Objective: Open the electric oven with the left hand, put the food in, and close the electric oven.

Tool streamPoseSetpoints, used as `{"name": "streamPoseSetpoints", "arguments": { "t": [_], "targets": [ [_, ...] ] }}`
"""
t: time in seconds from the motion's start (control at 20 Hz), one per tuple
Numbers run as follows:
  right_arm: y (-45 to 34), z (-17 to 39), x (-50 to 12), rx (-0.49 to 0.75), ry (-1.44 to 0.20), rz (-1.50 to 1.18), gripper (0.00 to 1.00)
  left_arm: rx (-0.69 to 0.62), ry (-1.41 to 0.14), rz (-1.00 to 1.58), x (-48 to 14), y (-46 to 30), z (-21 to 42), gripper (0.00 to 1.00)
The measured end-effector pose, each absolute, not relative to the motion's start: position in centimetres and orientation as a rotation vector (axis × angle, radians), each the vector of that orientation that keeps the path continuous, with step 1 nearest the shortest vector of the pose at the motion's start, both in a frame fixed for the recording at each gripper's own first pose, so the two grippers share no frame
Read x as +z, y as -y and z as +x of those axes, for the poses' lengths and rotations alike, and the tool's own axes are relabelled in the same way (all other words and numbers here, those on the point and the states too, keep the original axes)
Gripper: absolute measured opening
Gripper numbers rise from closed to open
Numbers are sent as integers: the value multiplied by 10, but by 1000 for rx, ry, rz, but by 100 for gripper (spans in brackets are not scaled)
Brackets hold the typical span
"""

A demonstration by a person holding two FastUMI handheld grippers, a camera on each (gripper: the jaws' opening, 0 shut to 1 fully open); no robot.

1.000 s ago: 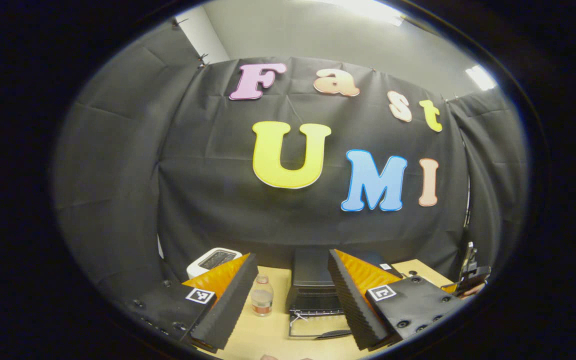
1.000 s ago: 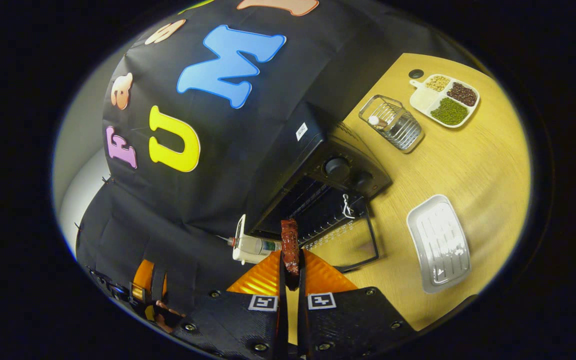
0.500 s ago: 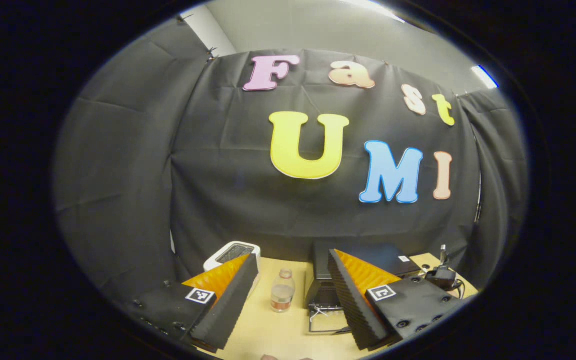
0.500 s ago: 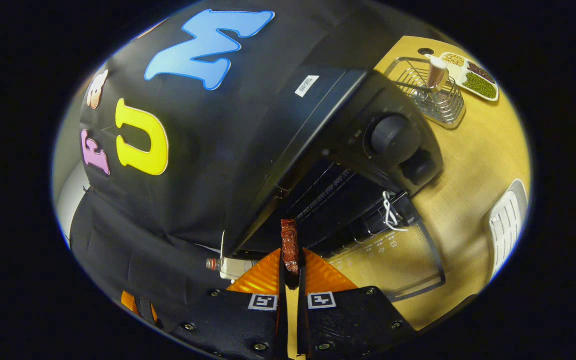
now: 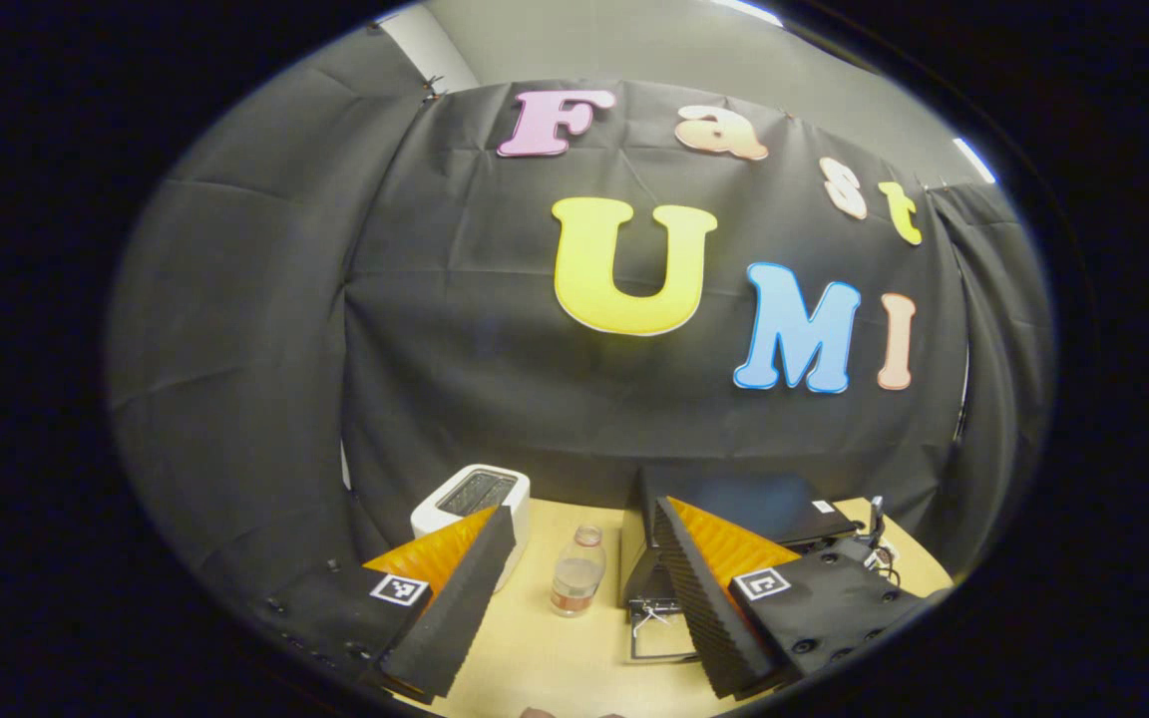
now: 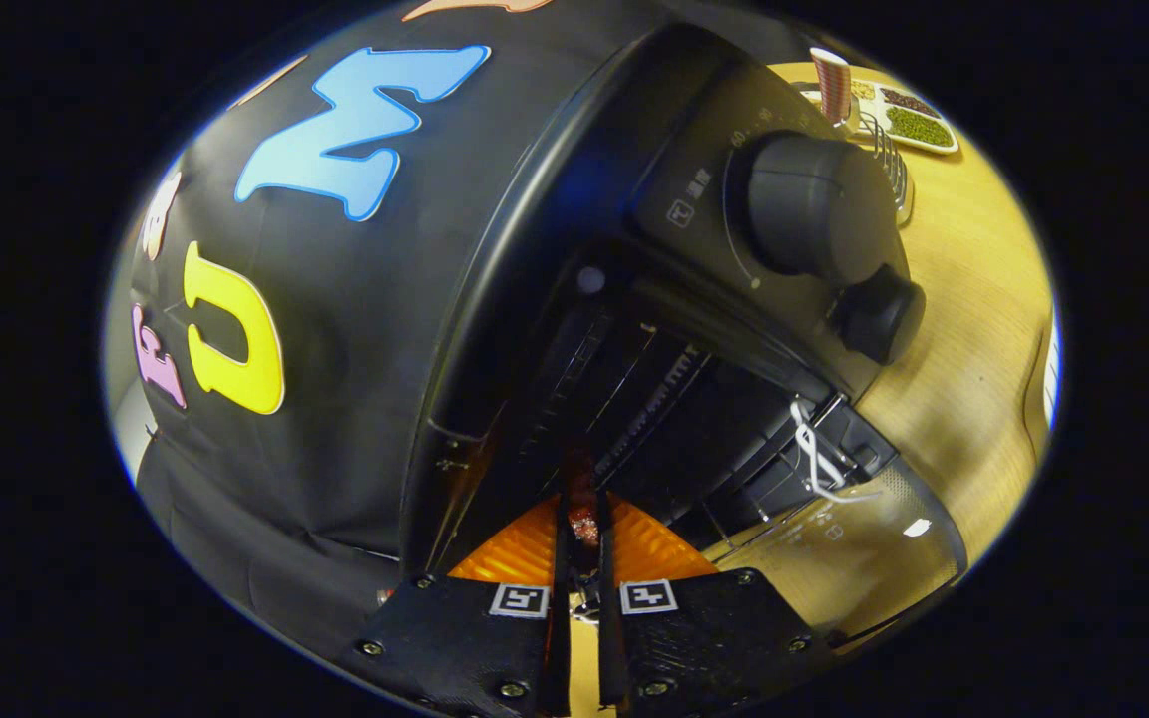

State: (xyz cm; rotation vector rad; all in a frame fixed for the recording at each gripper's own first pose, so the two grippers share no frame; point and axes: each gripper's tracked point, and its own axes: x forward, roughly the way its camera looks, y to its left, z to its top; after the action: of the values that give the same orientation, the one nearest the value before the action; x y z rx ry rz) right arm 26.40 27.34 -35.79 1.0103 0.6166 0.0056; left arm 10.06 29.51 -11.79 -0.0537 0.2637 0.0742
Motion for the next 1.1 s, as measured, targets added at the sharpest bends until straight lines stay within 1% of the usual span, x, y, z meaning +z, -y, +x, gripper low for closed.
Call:
{"name": "streamPoseSetpoints", "arguments": {
  "t": [0.1, 0.15, 0.2, 0.25, 0.3, 0.35, 0.4, 0.45, 0.5, 0.55, 0.6, 0.65, 0.7, 0.75, 0.95, 1.0, 1.1],
  "targets": [
    [-262, 266, -362, -38, -618, 964, 16, 72, -265, -60, -119, -297, 103, 99],
    [-259, 268, -367, -57, -628, 920, 12, 69, -266, -63, -119, -298, 103, 92],
    [-256, 268, -370, -71, -641, 873, 23, 66, -267, -65, -120, -299, 105, 100],
    [-254, 266, -370, -76, -647, 826, 29, 62, -269, -67, -122, -298, 107, 96],
    [-250, 266, -369, -88, -648, 777, 30, 57, -269, -68, -122, -297, 108, 100],
    [-249, 265, -370, -97, -647, 727, 34, 51, -268, -68, -122, -295, 109, 100],
    [-243, 265, -370, -114, -648, 664, 36, 43, -265, -67, -121, -293, 111, 100],
    [-236, 261, -365, -128, -634, 603, 45, 35, -262, -66, -120, -290, 112, 100],
    [-229, 257, -357, -134, -603, 554, 46, 25, -258, -65, -119, -286, 113, 100],
    [-226, 254, -348, -133, -578, 515, 56, 16, -255, -66, -117, -282, 114, 100],
    [-223, 248, -340, -125, -564, 473, 53, 5, -252, -69, -117, -277, 116, 100],
    [-222, 240, -333, -112, -557, 434, 63, -5, -249, -73, -116, -271, 117, 100],
    [-221, 229, -325, -97, -549, 397, 53, -18, -245, -78, -114, -265, 117, 100],
    [-218, 216, -316, -82, -536, 351, 63, -30, -241, -81, -113, -257, 119, 100],
    [-197, 179, -263, -54, -441, 234, 63, -77, -227, -78, -109, -222, 123, 100],
    [-189, 171, -243, -49, -404, 205, 63, -86, -223, -71, -107, -212, 124, 92],
    [-175, 159, -200, -29, -327, 155, 63, -98, -222, -59, -107, -189, 125, 99]
  ]
}}
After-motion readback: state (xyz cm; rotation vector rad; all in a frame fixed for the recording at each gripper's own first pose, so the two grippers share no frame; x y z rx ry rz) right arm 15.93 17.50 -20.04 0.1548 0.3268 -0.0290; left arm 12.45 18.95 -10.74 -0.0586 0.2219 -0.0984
